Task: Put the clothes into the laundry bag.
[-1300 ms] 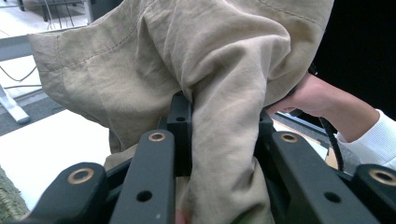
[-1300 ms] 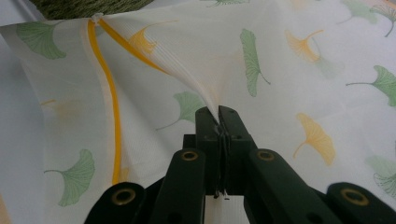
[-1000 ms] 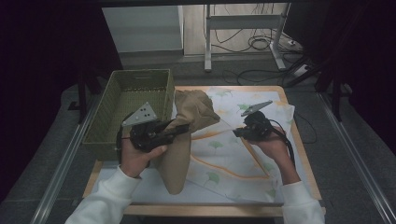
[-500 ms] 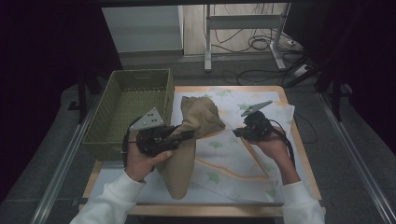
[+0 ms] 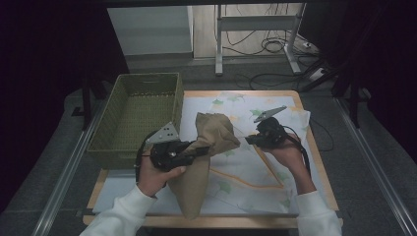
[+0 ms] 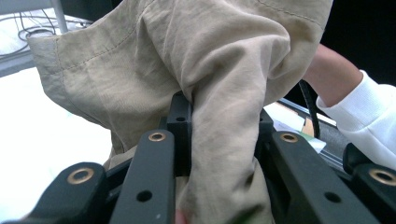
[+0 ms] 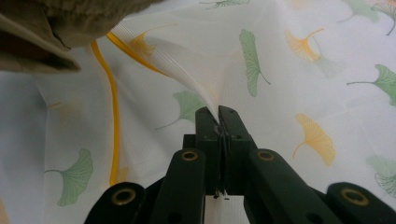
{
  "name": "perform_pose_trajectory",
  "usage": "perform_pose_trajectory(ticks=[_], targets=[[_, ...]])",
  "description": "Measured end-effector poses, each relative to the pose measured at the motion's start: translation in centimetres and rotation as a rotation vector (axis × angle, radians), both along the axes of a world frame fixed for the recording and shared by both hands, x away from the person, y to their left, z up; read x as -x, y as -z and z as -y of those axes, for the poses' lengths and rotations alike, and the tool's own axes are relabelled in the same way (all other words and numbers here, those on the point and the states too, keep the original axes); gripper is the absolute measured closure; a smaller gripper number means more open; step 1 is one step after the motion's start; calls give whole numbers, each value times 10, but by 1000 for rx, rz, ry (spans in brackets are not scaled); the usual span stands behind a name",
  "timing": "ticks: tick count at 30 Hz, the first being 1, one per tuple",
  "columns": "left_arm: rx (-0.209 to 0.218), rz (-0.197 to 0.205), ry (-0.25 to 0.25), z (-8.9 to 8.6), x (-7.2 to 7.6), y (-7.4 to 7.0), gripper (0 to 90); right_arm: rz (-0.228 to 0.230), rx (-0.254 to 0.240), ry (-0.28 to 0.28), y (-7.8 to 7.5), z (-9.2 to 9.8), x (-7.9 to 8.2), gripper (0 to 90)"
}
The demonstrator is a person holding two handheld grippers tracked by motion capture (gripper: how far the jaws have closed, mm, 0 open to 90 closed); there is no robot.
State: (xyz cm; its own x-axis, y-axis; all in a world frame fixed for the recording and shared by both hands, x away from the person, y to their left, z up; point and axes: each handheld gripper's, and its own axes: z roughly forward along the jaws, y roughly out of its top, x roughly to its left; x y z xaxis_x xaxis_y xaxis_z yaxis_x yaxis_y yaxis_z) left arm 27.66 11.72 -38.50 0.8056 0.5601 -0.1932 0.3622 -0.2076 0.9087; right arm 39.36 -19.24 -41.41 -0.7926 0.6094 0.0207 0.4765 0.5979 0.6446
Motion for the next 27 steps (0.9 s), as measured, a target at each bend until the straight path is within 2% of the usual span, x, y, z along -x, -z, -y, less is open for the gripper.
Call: perform_pose_trajectory(ticks=[14, 27], targets=[[-37, -12, 52, 10, 14, 12, 708, 6, -10, 7, -2, 3, 0, 866], [-81, -53, 104, 24, 21, 30, 708, 13, -12, 12, -2, 3, 0, 866]])
